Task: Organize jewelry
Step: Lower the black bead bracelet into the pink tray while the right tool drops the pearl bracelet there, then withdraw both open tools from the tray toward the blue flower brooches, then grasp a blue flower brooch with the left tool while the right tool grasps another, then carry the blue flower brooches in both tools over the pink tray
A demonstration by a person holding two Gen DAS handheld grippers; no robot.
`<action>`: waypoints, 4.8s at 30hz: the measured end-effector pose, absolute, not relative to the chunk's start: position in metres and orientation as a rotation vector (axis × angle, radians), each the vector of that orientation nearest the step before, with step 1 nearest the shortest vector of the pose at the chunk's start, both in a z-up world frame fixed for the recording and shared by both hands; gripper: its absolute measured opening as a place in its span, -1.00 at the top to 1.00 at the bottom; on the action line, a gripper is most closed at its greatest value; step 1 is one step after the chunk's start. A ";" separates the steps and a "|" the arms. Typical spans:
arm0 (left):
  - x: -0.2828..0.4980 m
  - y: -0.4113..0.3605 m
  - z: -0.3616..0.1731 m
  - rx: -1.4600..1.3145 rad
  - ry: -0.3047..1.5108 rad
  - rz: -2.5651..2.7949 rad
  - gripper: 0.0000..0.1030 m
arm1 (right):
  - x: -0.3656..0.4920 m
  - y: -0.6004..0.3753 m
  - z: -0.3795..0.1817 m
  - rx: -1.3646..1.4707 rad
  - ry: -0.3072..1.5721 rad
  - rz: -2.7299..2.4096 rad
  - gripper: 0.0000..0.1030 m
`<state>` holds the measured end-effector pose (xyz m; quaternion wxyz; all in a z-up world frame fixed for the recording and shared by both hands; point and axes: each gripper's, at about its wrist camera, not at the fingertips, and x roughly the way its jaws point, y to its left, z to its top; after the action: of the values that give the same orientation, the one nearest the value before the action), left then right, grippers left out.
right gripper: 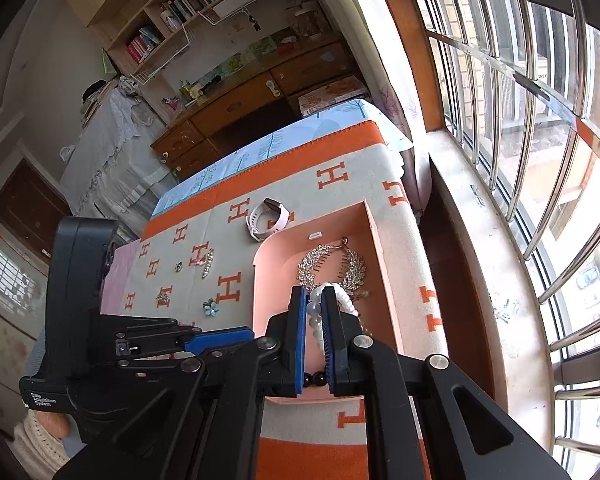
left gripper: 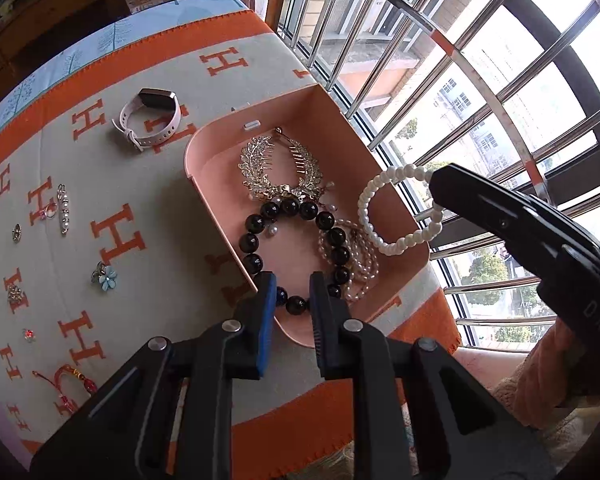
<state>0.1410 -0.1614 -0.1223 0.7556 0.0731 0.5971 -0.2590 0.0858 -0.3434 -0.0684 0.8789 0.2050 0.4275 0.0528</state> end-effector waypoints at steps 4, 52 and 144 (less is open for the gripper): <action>0.134 -0.133 -0.110 0.109 1.253 -0.542 0.71 | 0.094 -0.334 -0.073 0.382 0.907 0.050 0.84; 0.065 0.104 -0.064 -0.058 0.928 -0.088 0.14 | 0.082 -0.206 -0.112 0.265 0.962 0.219 0.28; 0.137 -0.088 -0.079 0.067 0.828 -0.336 0.70 | 0.088 -0.253 -0.098 0.062 0.641 0.011 0.53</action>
<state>0.1370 -0.0883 -0.0790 0.9012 0.0324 0.4005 -0.1624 0.0885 -0.2526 -0.0978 0.9485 0.0307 0.3152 0.0054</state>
